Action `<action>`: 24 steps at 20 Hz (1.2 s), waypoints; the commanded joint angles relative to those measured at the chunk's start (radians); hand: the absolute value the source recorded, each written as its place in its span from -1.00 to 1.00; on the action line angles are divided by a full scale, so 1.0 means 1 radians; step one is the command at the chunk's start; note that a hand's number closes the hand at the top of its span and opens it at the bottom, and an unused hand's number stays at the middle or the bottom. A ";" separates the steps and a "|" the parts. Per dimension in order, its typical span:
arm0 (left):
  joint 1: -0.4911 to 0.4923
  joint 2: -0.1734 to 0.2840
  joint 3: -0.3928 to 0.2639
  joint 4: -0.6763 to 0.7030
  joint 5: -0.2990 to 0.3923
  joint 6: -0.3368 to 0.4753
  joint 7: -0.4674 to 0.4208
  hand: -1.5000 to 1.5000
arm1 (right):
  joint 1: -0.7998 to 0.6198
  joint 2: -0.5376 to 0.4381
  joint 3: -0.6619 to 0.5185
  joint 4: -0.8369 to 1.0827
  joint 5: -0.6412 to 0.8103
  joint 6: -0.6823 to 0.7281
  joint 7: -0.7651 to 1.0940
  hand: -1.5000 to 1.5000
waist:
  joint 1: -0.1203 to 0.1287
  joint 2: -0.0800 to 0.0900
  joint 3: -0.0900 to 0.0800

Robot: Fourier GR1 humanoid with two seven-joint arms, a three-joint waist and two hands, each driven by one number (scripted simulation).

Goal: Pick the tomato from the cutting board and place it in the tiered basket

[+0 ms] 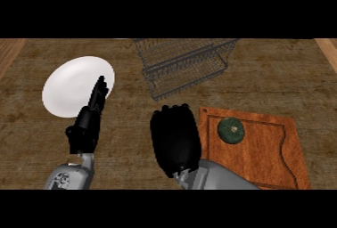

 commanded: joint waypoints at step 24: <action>0.044 -0.020 -0.016 -0.030 -0.019 -0.014 0.004 0.00 | -0.644 0.020 -0.562 0.176 -0.277 0.013 0.168 1.00 | 0.009 0.002 0.000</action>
